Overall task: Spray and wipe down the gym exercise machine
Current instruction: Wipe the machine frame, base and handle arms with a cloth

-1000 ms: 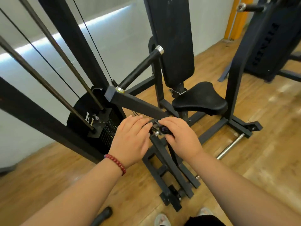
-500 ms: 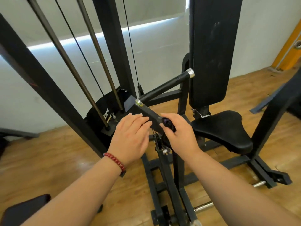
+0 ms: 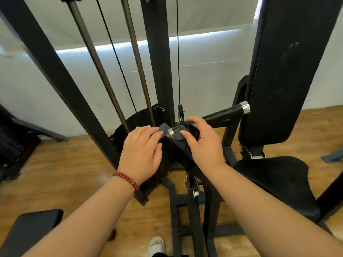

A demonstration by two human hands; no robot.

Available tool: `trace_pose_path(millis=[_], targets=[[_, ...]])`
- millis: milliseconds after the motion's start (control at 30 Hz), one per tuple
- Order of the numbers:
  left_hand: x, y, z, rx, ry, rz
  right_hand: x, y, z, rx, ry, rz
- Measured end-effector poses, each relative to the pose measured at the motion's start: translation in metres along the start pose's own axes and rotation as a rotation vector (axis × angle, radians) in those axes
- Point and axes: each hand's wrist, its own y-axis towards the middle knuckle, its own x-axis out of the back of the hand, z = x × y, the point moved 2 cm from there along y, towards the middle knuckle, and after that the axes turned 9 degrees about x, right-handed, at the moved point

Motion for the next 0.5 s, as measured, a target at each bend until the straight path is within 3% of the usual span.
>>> trace_pose_path(millis=[133,267,367,500], targets=[[-0.016,0.027,0.014,0.012,-0.076,0.025,-0.017,0.030,-0.001,0.024,-0.131,-0.064],[-0.034,0.053,0.024,0.009,-0.200,0.076,-0.037,0.051,-0.012,0.132,-0.518,-0.109],[-0.046,0.070,0.032,0.026,-0.355,0.147,-0.040,0.054,-0.022,0.143,-0.576,-0.176],[-0.069,0.073,0.040,0.041,-0.560,0.322,-0.047,0.054,-0.024,0.279,-0.628,-0.061]])
